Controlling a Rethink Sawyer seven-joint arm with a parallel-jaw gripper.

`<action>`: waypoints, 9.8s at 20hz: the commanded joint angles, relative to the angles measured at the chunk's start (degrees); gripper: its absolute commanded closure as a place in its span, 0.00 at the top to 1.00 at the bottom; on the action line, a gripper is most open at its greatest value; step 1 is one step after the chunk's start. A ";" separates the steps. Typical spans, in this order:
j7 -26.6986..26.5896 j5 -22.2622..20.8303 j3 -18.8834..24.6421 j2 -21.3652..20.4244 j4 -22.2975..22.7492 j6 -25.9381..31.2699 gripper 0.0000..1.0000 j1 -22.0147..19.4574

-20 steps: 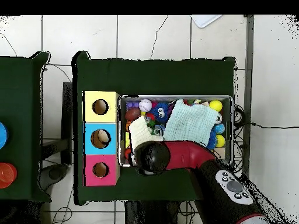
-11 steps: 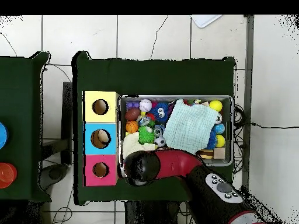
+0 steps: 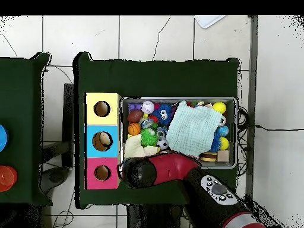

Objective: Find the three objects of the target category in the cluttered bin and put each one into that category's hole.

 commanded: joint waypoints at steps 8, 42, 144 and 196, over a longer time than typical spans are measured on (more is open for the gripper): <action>-0.50 -9.12 -4.50 -0.41 -9.05 3.79 1.00 3.25; -18.38 -37.80 8.57 17.59 -26.04 -1.27 1.00 -17.45; 0.79 -26.59 -8.11 10.63 -4.41 -10.99 1.00 -7.11; 11.64 13.33 -18.83 -14.69 -9.79 4.29 0.00 24.95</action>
